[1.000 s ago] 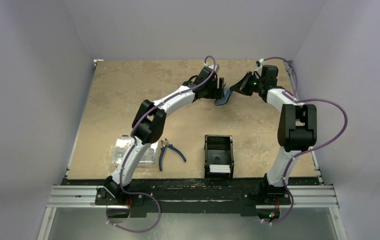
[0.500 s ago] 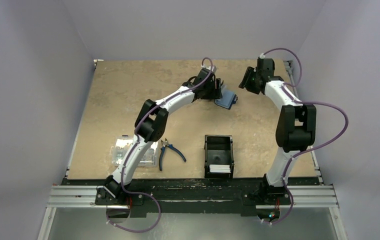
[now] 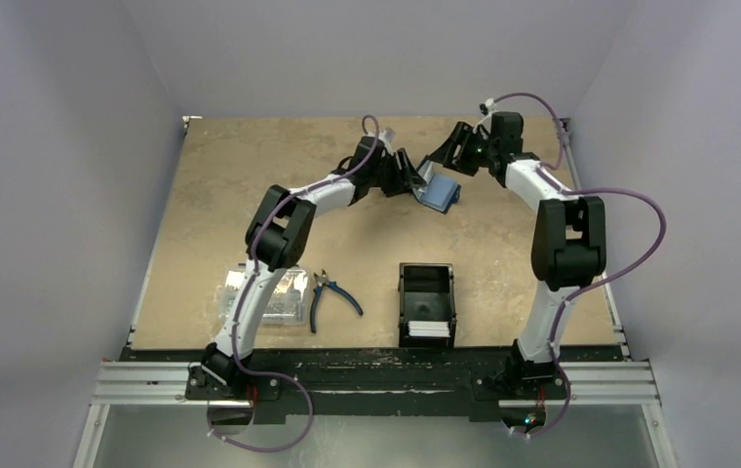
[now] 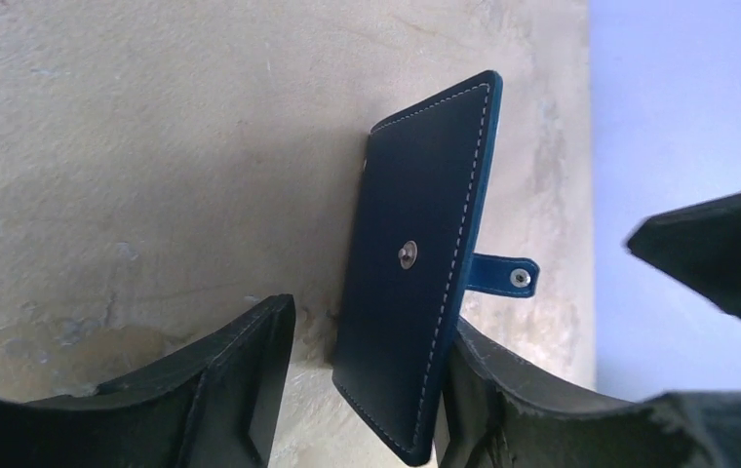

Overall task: Put the credit cards into the card holder
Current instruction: Open the card holder at the center of the board.

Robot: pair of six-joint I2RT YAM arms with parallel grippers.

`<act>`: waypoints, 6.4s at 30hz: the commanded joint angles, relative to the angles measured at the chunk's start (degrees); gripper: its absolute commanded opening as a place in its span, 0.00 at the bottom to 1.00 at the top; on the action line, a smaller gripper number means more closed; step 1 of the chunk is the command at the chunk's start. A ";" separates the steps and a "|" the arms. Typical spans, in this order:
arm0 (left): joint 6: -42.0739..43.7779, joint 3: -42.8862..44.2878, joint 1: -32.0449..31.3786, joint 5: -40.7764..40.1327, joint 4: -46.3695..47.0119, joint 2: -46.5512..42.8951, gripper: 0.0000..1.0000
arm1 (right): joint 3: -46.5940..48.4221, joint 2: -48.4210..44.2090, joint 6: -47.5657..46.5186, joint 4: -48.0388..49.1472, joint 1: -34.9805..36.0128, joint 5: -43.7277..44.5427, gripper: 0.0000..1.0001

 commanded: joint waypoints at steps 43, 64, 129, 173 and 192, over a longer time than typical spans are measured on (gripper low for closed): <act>-8.26 -7.06 0.95 11.45 21.53 -6.29 0.39 | 10.86 14.53 9.88 3.05 -0.94 -18.49 0.64; -4.24 -4.94 0.72 7.89 12.54 -1.35 0.29 | -3.89 4.50 2.78 0.18 -4.25 -8.41 0.65; -0.75 -5.92 0.34 7.98 7.57 -2.88 0.32 | 4.89 9.12 -0.01 -3.46 -2.93 -2.83 0.59; -3.62 -11.85 4.64 13.05 14.95 -12.55 0.29 | 15.17 24.50 4.85 -5.04 4.72 -6.62 0.50; -3.96 -0.64 2.71 2.03 7.54 0.48 0.00 | 12.35 21.16 -2.31 -8.24 4.62 -3.38 0.00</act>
